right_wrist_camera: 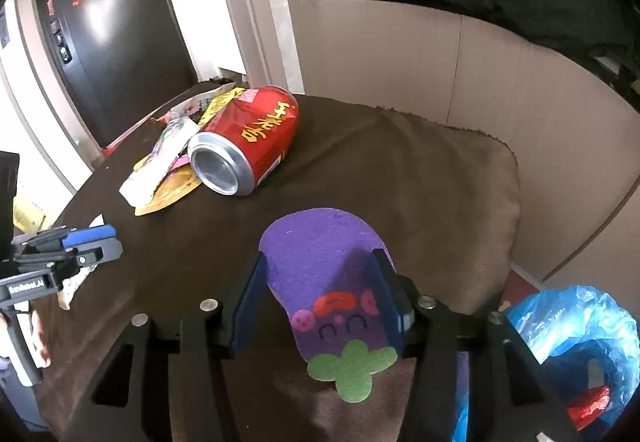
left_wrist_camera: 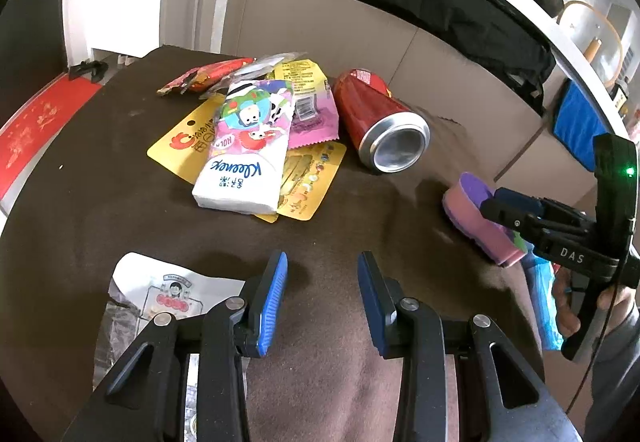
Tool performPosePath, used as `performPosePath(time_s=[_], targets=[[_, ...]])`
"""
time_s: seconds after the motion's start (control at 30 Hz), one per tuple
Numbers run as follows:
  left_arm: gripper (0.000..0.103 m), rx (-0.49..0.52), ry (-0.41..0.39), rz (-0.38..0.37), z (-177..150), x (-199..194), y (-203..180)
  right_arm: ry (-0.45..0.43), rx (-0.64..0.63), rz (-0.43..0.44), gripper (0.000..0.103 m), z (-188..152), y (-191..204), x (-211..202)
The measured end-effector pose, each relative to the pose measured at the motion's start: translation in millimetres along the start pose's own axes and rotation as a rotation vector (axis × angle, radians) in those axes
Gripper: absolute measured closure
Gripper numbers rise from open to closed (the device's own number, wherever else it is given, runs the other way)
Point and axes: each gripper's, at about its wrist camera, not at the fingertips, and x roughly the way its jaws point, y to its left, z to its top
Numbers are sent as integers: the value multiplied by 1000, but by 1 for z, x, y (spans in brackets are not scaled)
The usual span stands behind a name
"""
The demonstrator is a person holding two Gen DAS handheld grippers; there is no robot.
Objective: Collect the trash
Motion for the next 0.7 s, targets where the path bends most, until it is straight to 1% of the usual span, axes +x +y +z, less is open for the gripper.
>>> performPosePath(time_s=[0.03, 0.07, 0.1, 0.13, 0.2, 0.23, 0.3, 0.4, 0.43, 0.47, 0.5, 0.57, 0.6, 0.63, 0.67, 0.7], targets=[[65, 1, 1, 2, 0, 0, 1, 5, -33, -6, 54, 0, 2, 1], [65, 4, 2, 5, 0, -1, 1, 5, -33, -6, 54, 0, 2, 1], [65, 8, 4, 10, 0, -2, 2, 10, -112, -41, 54, -1, 6, 3], [65, 13, 4, 13, 0, -3, 3, 10, -143, -67, 54, -2, 7, 2], [65, 13, 3, 7, 2, -3, 3, 16, -145, -66, 54, -2, 4, 1], [65, 7, 3, 1, 2, -2, 3, 22, -123, -55, 54, -2, -2, 0], [65, -12, 3, -14, 3, 0, 2, 29, -38, -27, 54, -4, -18, -1], [65, 1, 15, -9, 2, 3, -2, 38, 69, 49, 53, -7, -34, 1], [65, 7, 19, -5, 2, 3, -3, 49, 98, 100, 51, -7, -35, 5], [65, 10, 24, -2, 2, 4, -3, 49, 98, 100, 50, -7, -35, 5], [65, 9, 27, 1, 2, 3, -3, 63, 97, 144, 48, -6, -34, 8], [65, 8, 27, 9, 2, 1, -3, 69, 87, 146, 47, -4, -29, 11], [65, 14, 29, 15, 3, -1, -2, 72, 78, 151, 48, -2, -27, 12], [65, 21, 29, 21, 2, -2, -2, 72, 61, 145, 54, -1, -22, 10], [65, 31, 24, 35, 2, -5, -2, 61, 43, 134, 63, -2, -18, 6], [65, 41, 15, 52, 3, -8, -2, 22, -1, 102, 67, -3, -7, -7]])
